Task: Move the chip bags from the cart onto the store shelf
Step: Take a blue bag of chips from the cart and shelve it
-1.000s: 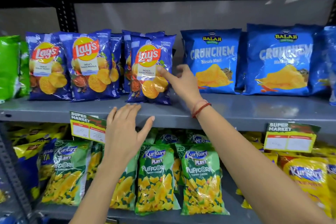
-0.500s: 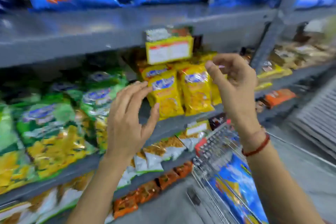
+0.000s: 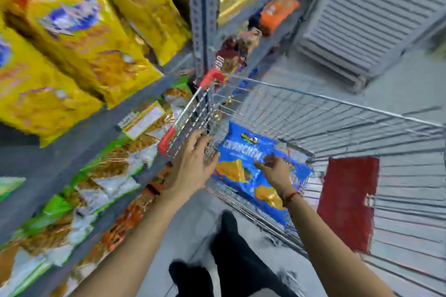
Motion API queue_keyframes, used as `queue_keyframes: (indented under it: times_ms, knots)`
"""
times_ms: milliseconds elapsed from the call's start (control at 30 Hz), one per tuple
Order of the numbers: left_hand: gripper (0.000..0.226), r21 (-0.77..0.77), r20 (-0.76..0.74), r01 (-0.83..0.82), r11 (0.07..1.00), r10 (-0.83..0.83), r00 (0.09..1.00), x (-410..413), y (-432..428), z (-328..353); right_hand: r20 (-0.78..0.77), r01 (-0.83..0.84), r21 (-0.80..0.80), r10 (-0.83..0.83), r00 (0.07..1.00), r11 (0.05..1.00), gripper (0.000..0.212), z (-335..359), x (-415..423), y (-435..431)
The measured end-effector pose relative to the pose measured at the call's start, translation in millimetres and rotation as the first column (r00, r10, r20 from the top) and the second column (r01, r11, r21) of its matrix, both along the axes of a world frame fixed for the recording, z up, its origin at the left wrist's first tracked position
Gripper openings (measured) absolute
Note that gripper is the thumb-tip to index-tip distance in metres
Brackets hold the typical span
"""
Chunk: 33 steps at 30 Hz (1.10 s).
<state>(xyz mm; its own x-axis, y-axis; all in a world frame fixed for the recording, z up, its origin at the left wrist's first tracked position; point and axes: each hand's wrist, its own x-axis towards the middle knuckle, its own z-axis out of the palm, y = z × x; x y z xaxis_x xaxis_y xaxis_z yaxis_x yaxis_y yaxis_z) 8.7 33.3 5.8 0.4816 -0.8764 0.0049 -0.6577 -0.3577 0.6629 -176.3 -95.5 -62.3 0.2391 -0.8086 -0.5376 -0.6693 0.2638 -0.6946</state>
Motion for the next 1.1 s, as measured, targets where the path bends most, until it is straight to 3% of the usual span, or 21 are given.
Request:
queue_keyframes:
  times_ms: [100, 167, 233, 267, 333, 433, 467, 600, 733, 867, 933, 1000, 1033, 1100]
  knots:
    - [0.046, 0.307, -0.166, 0.076, 0.949, -0.025, 0.986, 3.0, -41.1, -39.7, -0.033, 0.114, 0.202, -0.110, 0.993, 0.973, 0.050, -45.9, -5.0, -4.0]
    - [0.048, 0.537, -0.289, 0.157, 0.829, 0.006, 0.957, 6.7, -65.3, -67.2, 0.017, 0.125, 0.314, -0.137, 0.990, 0.941, 0.055, -68.4, -4.4, -2.2]
    - [0.049, 0.655, -0.360, 0.214, 0.725, 0.050, 0.932, 12.8, -86.5, -92.0, 0.054, 0.163, 0.392, -0.199, 0.978, 0.905, 0.083, -89.7, -4.3, -0.3]
    - [0.049, 0.670, -0.382, 0.212, 0.711, 0.086, 0.920, 16.2, -95.8, -102.7, 0.026, 0.188, 0.422, -0.219, 0.975, 0.887, 0.093, -98.5, -4.1, 0.4]
    - [0.047, 0.647, -0.416, 0.136, 0.750, 0.198, 0.888, 21.2, -112.4, -124.3, -0.010, 0.226, 0.449, -0.248, 0.969, 0.865, 0.089, -116.7, -3.6, -1.8]
    - [0.052, 0.636, -0.447, 0.048, 0.770, 0.317, 0.837, 26.7, -130.4, -155.9, 0.060, 0.279, 0.448, -0.340, 0.939, 0.850, 0.047, -138.4, 2.0, -8.7]
    - [0.060, 0.658, -0.453, 0.033, 0.752, 0.361, 0.815, 27.6, -133.6, -165.4, 0.085, 0.294, 0.458, -0.370, 0.925, 0.839, 0.044, -144.8, 4.4, -10.6]
    - [0.075, 0.723, -0.526, 0.045, 0.689, 0.507, 0.683, 28.2, -131.8, -199.0, 0.138, 0.311, 0.516, -0.436, 0.889, 0.798, 0.084, -160.7, 16.5, -14.3]
    - [0.083, 0.727, -0.579, 0.105, 0.678, 0.524, 0.624, 26.2, -124.5, -210.2, 0.124, 0.355, 0.452, -0.452, 0.883, 0.818, 0.081, -163.5, 19.9, -20.2]
    - [0.112, 0.740, -0.602, 0.165, 0.653, 0.532, 0.595, 26.5, -123.8, -188.5, 0.169, 0.330, 0.479, -0.454, 0.875, 0.813, 0.069, -156.3, 13.5, -30.1]
    - [0.099, 0.719, -0.635, 0.210, 0.662, 0.506, 0.584, 28.2, -122.2, -176.2, 0.207, 0.301, 0.479, -0.439, 0.874, 0.825, 0.057, -144.8, 9.1, -34.2]
    - [0.065, 0.683, -0.678, 0.236, 0.691, 0.480, 0.557, 29.2, -120.1, -161.8, 0.250, 0.260, 0.460, -0.405, 0.880, 0.849, 0.050, -132.1, 3.9, -36.7]
    - [0.055, 0.663, -0.698, 0.245, 0.708, 0.466, 0.543, 30.3, -118.4, -155.8, 0.275, 0.242, 0.453, -0.393, 0.878, 0.858, 0.050, -125.0, 2.3, -36.9]
    - [0.050, 0.622, -0.730, 0.258, 0.739, 0.429, 0.533, 33.9, -113.4, -142.8, 0.310, 0.209, 0.442, -0.367, 0.877, 0.873, 0.070, -104.1, 1.7, -36.8]
